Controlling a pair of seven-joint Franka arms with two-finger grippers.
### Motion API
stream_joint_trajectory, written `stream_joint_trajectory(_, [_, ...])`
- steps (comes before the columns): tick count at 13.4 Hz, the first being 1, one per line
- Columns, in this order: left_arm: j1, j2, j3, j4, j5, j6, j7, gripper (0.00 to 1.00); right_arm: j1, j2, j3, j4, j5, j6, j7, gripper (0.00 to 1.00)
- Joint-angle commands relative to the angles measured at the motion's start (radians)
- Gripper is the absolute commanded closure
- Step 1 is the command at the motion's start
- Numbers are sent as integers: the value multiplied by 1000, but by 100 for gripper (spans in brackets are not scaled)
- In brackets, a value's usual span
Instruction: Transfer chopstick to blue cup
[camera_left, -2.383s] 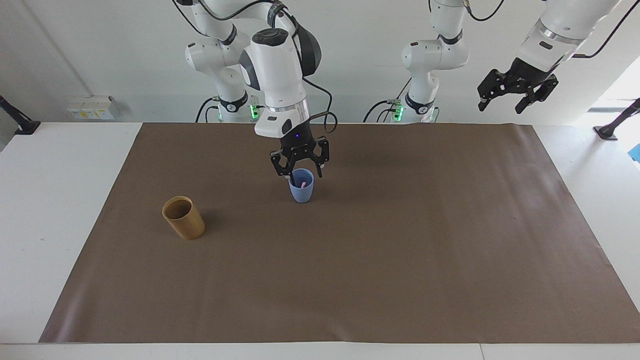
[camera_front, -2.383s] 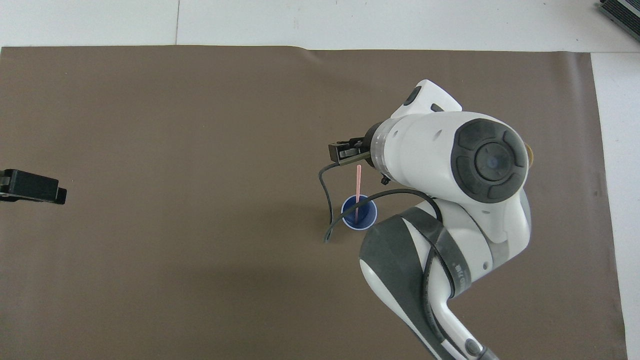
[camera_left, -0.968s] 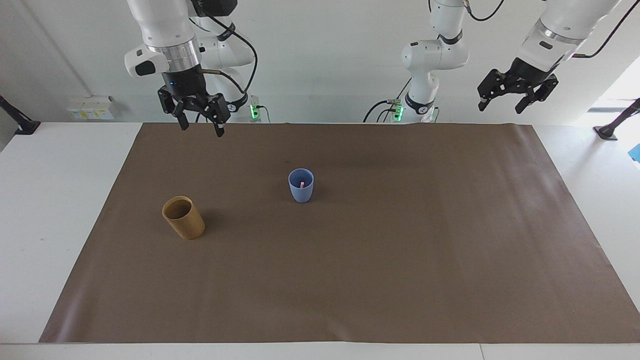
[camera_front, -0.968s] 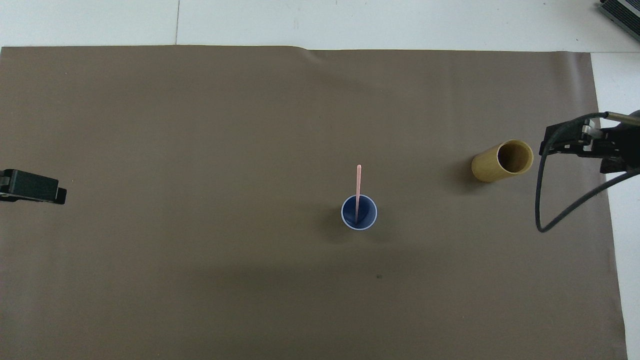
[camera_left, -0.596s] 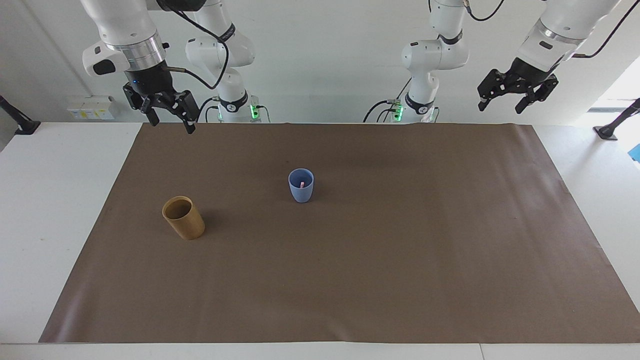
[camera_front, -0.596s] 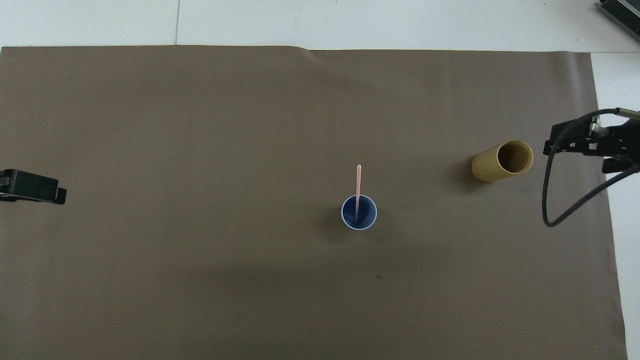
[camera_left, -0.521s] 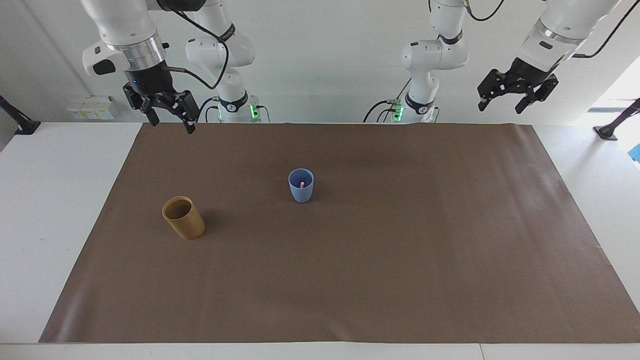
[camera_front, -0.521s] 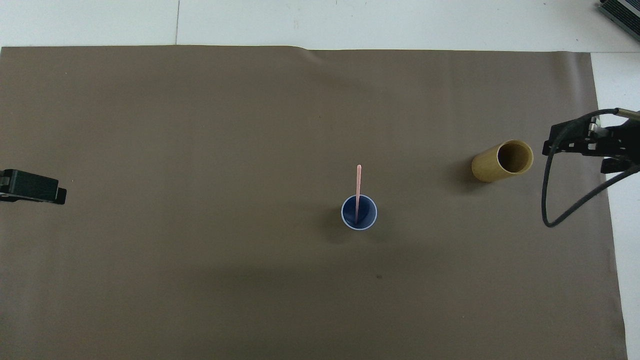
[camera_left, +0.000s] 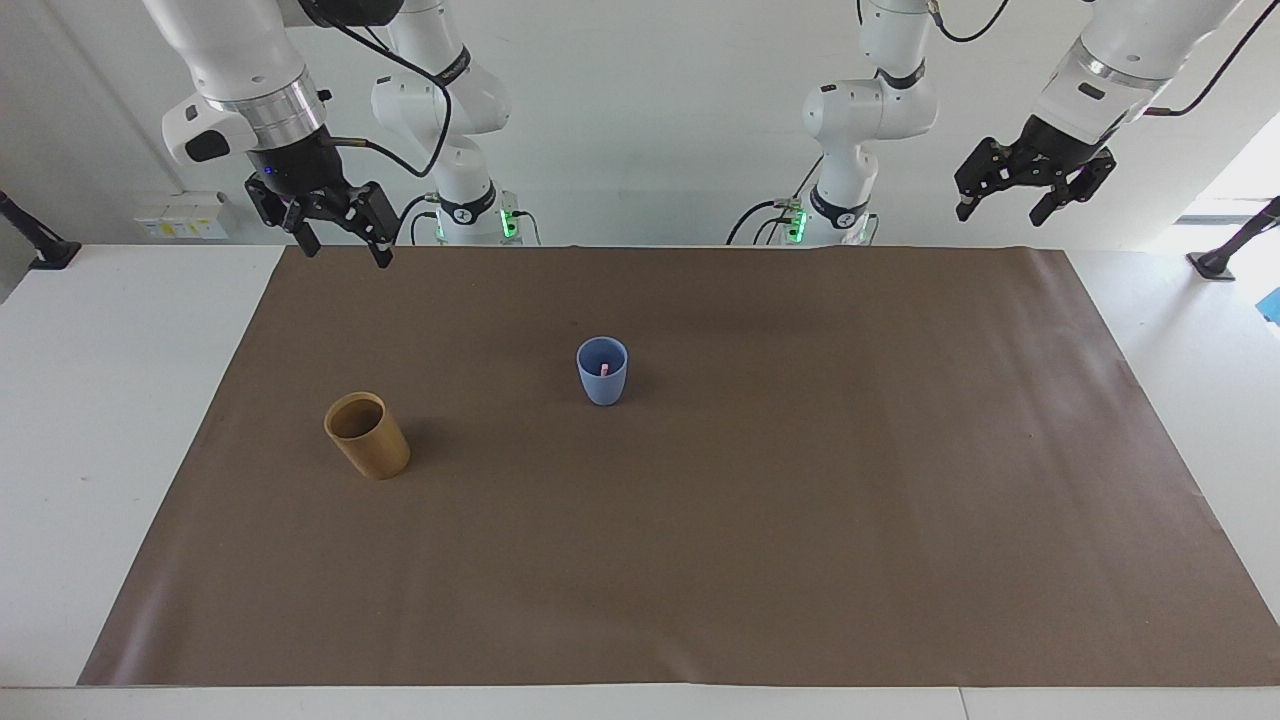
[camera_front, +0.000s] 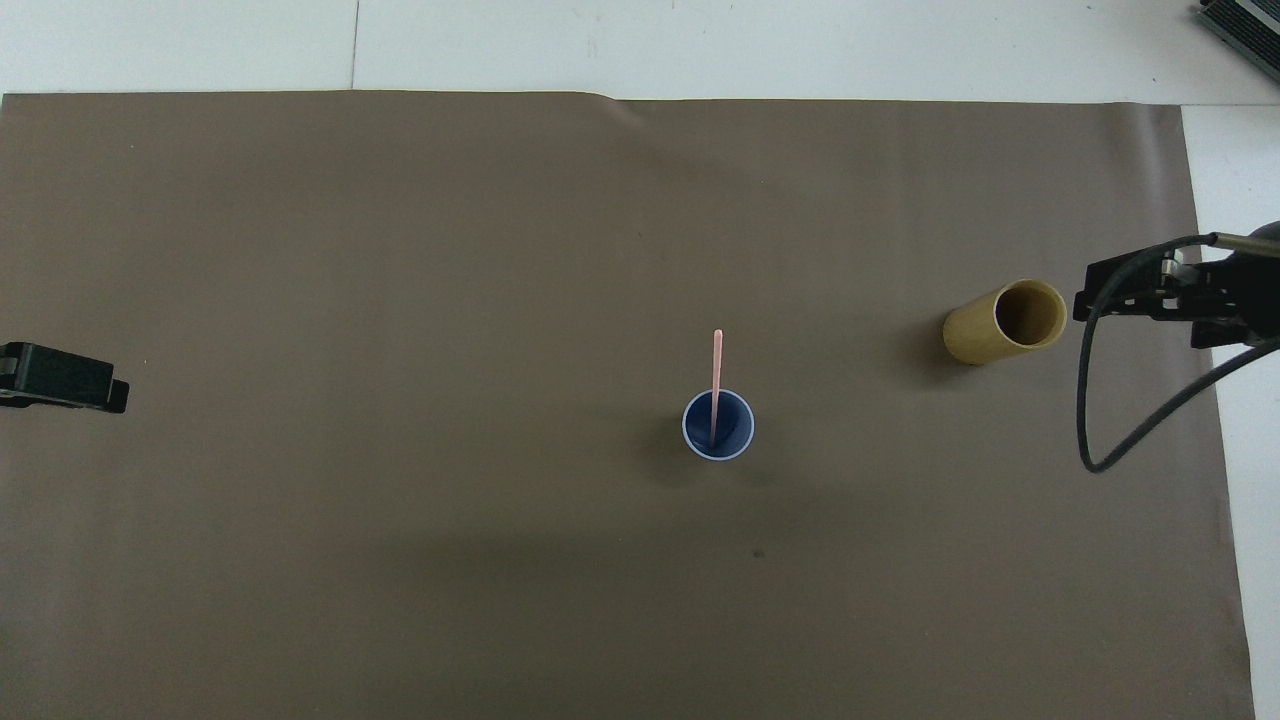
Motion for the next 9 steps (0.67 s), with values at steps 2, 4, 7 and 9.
stream_joint_trajectory(2, [6,-7,-2,6,19,-3,13,0,-6,-42,5,-59,-32,20,-31,0])
stream_joint_trajectory(4, [4,4,-1,13,22,-15,19,0,-3,-47,6,-65,-32,20,-22,0])
stream_joint_trajectory(7, [1,6,-2,14,29,-8,19,0,-3,-47,8,-65,-31,20,-22,0])
stream_joint_trajectory(9, [4,-1,-2,7,22,-5,19,0,-3,-47,11,-65,-31,20,-22,0])
